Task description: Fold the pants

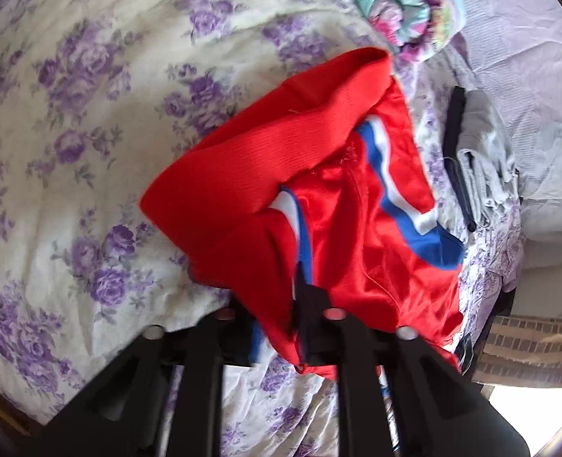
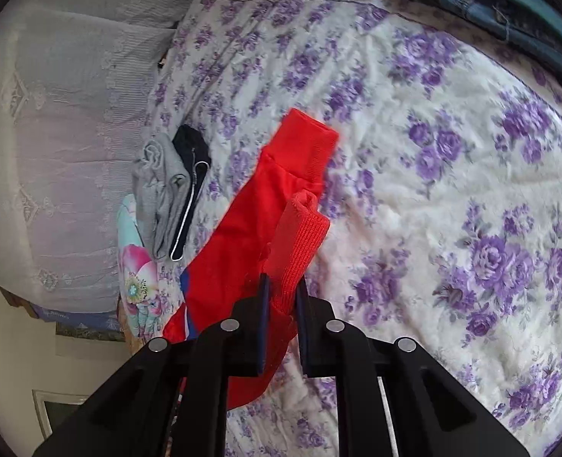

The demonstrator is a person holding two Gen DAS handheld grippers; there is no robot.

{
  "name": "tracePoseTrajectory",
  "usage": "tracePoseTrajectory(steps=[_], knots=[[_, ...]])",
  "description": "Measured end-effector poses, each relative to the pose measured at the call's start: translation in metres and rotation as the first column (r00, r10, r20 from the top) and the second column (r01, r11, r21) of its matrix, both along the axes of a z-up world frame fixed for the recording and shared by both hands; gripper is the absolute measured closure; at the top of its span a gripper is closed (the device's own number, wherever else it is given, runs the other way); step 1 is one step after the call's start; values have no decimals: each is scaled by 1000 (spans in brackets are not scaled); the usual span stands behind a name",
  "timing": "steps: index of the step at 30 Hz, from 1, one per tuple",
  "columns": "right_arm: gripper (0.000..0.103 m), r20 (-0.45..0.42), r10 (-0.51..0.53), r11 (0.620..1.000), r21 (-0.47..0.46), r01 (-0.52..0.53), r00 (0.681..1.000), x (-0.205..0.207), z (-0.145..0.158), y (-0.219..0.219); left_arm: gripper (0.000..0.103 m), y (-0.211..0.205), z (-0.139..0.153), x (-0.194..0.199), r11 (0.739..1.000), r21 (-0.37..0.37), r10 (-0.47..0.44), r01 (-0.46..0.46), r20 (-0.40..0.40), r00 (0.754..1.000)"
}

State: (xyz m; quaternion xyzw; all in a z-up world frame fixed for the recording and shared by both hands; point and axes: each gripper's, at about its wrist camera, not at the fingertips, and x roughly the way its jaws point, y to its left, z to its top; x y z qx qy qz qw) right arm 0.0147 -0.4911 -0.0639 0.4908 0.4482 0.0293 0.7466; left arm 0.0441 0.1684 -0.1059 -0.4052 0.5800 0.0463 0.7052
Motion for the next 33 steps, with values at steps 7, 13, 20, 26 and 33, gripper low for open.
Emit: tracePoseTrajectory(steps=[7, 13, 20, 26, 33], knots=[[91, -10, -13, 997, -76, 12, 1000, -38, 23, -32, 96, 3, 40, -64, 997, -58, 59, -54, 90, 994], [88, -201, -83, 997, -21, 80, 976, -91, -43, -63, 94, 1, -25, -109, 986, -110, 121, -129, -73, 990], [50, -145, -7, 999, 47, 14, 989, -86, -64, -14, 89, 1, -27, -99, 990, -86, 109, -114, -62, 992], [87, -125, -8, 998, 55, 15, 992, -54, -84, 11, 84, -4, -29, -94, 993, -59, 99, -102, -64, 993], [94, -122, 0, 989, -145, -18, 993, -86, -47, -18, 82, -13, -22, -96, 999, 10, 47, -47, -29, 998]])
